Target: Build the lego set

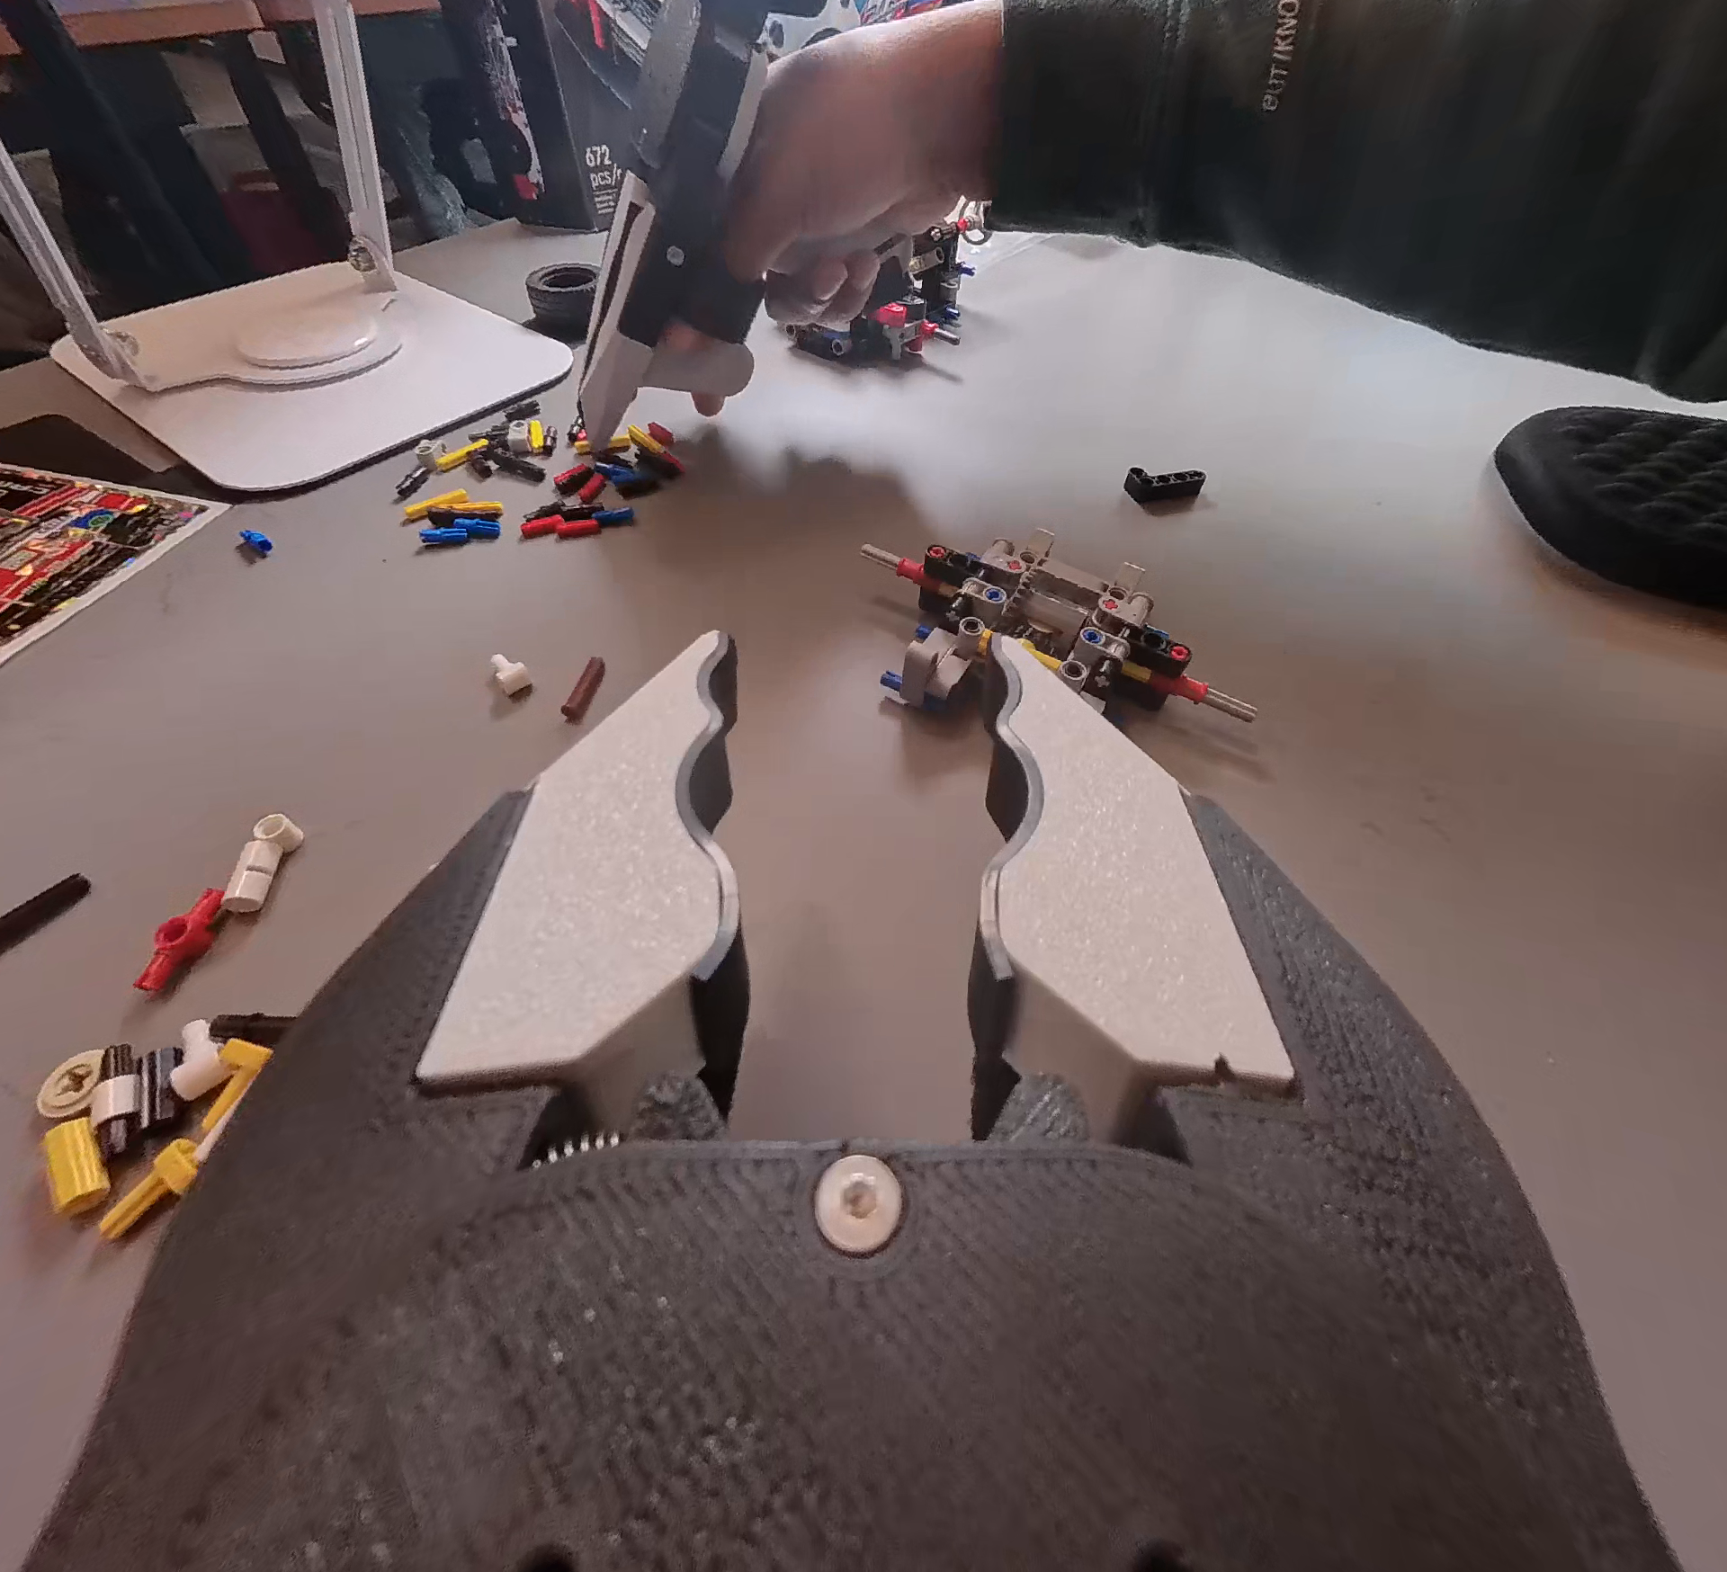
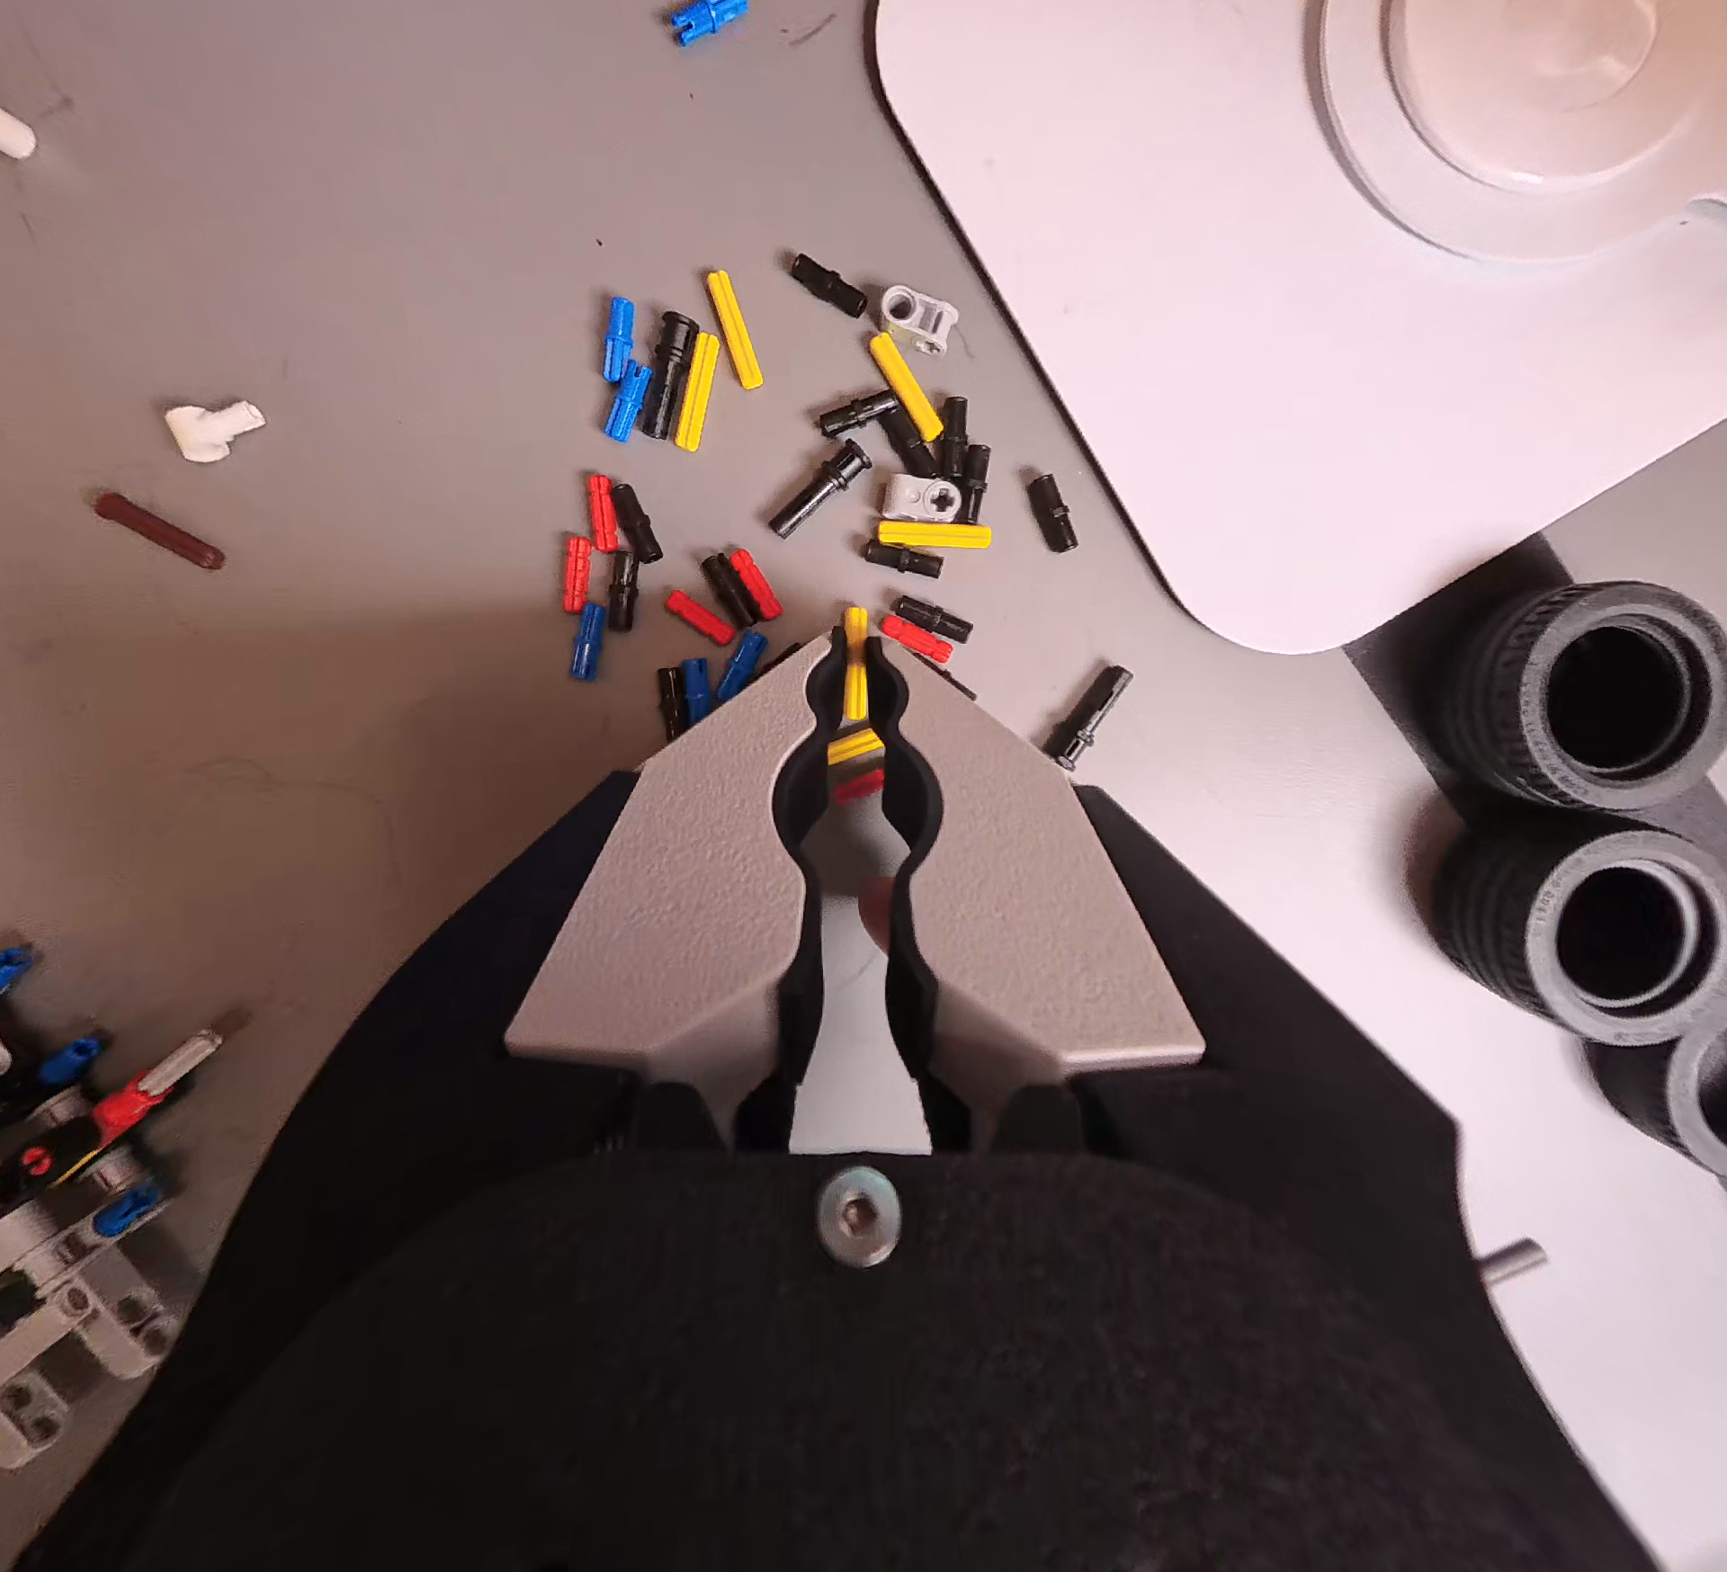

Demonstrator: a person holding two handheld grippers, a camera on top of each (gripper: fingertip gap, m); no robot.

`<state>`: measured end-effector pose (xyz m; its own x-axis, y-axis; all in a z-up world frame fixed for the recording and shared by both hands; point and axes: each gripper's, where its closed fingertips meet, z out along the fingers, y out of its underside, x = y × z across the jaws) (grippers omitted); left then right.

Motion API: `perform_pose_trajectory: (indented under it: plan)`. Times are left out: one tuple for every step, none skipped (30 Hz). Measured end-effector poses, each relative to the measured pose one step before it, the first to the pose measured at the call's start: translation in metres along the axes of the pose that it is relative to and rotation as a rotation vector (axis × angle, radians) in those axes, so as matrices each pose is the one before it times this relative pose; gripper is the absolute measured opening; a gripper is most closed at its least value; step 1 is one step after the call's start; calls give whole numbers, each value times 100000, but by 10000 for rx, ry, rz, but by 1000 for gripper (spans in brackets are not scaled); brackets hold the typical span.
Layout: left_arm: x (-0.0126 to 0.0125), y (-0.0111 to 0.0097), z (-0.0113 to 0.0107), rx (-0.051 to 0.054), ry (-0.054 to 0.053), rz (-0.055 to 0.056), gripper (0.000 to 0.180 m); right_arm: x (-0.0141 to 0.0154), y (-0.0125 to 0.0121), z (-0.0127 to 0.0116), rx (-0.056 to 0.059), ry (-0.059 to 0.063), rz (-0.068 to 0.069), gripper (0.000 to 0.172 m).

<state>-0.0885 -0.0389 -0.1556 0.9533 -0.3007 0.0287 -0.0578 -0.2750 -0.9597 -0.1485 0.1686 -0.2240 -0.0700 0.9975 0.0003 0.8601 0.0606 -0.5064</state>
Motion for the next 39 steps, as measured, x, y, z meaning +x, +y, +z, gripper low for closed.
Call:
perform_pose_trajectory:
  plan:
    - [46, 29, 6, -16, 12, 26, 52, -130, -16, -54, 26, 48, -225, 2]
    - [67, 0, 19, -12, 6, 52, 52, -207, -315, -248, 274, 36, -240, 2]
    - [91, -5, 4, -11, -5, 78, 52, -382, -676, -659, 527, -16, -226, 2]
    - [91, -6, -7, -18, -13, 93, 52, -638, -1017, -1137, 758, -102, -171, 2]
    - [103, 2, -2, -27, -9, 93, 51, -985, -1254, -1522, 911, -231, -125, 2]
    - [127, -10, -14, -24, 5, 75, 52, -1296, -1147, -1723, 840, -320, -129, 2]
    - [142, -42, -25, -4, 25, 44, 52, -1433, -898, -1779, 723, -283, -215, 2]
    - [162, -66, -6, 12, 56, 15, 52, -1522, -563, -1752, 560, -235, -301, 2]
    - [205, -77, 12, 17, 87, -7, 51, -1616, -249, -1689, 442, -213, -300, 2]
    - [276, -83, 45, 22, 132, -33, 51, -1760, 76, -1580, 308, -254, -242, 2]
    - [450, -117, 64, 36, 221, -51, 49, -1799, 135, -1454, 339, -209, -160, 2]
    - [694, -158, 79, 59, 336, -33, 45, -1874, 205, -1271, 359, -223, -87, 2]
    - [868, -196, 121, 76, 402, 18, 39, -1874, 182, -1104, 384, -199, -4, 2]
    - [943, -210, 181, 74, 381, 83, 33, -1758, 127, -933, 433, -140, 55, 2]
    - [938, -222, 243, 52, 313, 156, 31, -1643, 166, -755, 405, -109, 107, 2]
    - [909, -178, 341, 3, 237, 220, 29, -1386, 334, -592, 286, -24, 101, 2]
    - [865, -97, 422, -73, 165, 254, 27, -1045, 498, -462, 168, 96, 79, 2]
    - [821, -3, 514, -139, 112, 241, 26, -691, 577, -331, 110, 207, 83, 2]
    - [781, 4, 579, -148, 82, 187, 26, -522, 583, -198, 65, 182, 134, 2]
    - [784, -24, 630, -120, 72, 138, 27, -510, 335, -75, 157, 80, 220, 2]
    - [714, -57, 663, -116, 41, 120, 29, -542, -82, 26, 337, -35, 291, 2]
    - [485, -142, 619, -89, -90, 121, 30, -374, -530, 113, 548, -9, 425, 2]
    - [275, -424, 507, 37, -198, 133, 32, -389, -700, 193, 598, -96, 570, 2]
    - [102, -736, 300, 199, -260, 110, 33, -539, -630, 255, 506, -277, 669, 2]
    - [-141, -965, 118, 315, -369, 36, 33, -500, -599, 214, 490, -341, 718, 2]
    - [-249, -1067, -3, 378, -376, -27, 33, -312, -511, 153, 465, -280, 744, 2]
    - [-209, -1018, -49, 367, -309, -55, 33, -139, -391, 97, 412, -236, 731, 2]
    - [-230, -859, -50, 303, -298, -19, 34, -114, -230, 84, 324, -257, 709, 2]
    - [-185, -669, -50, 225, -265, 55, 33, -12, -57, 77, 219, -209, 637, 2]
    - [-111, -487, -55, 154, -215, 123, 33, 84, 52, 64, 159, -135, 491, 2]
    - [-123, -396, -80, 122, -193, 161, 31, 79, 65, 25, 151, -108, 351, 2]
    - [-92, -324, -96, 95, -137, 151, 27, 148, 43, 19, 119, -24, 229, 2]
    - [-112, -204, -108, 49, -100, 113, 24, 128, 76, 19, 59, 0, 112, 2]
    - [-126, -71, -83, -7, -57, 92, 20, 55, 75, 12, -3, -23, 14, 2]
    - [-72, 121, -22, -83, 26, 44, 19, 84, -35, 3, 22, 21, 15, 2]
    - [-5, 197, 1, -81, 97, -31, 17, 154, -8, -13, -24, 57, -7, 2]
    - [96, 128, -28, -1, 173, -60, 12, 137, 5, -39, -32, 20, -27, 2]
    - [69, 112, -42, 9, 150, -56, 7, 93, 13, -63, -35, -19, -12, 2]
    - [-22, 146, -32, -42, 92, -22, 5, 82, 120, -36, -109, -13, -19, 3]
